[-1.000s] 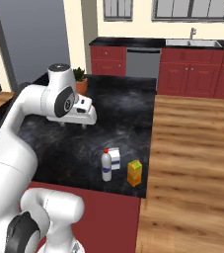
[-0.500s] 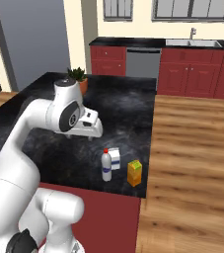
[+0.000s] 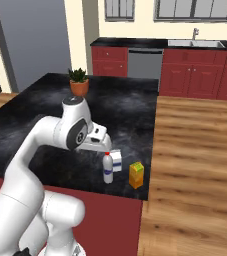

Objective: Pick the bottled water, milk, boxed drink from the counter and place them in the open cabinet.

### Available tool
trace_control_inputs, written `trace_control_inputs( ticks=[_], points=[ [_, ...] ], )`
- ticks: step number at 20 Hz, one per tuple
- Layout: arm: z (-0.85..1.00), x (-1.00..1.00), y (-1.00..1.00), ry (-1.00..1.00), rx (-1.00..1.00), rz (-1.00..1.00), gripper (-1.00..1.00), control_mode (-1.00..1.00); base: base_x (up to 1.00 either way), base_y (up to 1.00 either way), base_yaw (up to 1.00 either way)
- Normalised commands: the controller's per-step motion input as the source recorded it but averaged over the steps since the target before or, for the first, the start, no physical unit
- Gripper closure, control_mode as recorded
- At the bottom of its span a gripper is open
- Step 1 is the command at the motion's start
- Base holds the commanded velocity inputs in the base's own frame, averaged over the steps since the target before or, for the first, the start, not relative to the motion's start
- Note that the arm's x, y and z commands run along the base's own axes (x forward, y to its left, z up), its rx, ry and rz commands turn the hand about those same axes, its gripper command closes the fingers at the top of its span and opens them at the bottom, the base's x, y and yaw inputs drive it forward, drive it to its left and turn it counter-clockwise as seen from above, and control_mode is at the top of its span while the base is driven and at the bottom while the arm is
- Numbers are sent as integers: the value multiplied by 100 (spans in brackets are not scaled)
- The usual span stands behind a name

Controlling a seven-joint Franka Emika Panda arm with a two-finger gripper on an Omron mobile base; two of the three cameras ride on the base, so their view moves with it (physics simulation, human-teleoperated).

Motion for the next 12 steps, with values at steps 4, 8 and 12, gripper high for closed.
trace_control_inputs(
  ticks=[4, 8, 12],
  points=[
    [-41, 0, -27, 0, -2, -8, -100, -100, 0, 0, 0],
    [-39, 2, -21, 0, 0, -10, -100, -100, 0, 0, 0],
    [-31, 14, -13, 0, 0, -12, -100, -100, 0, 0, 0]
  ],
)
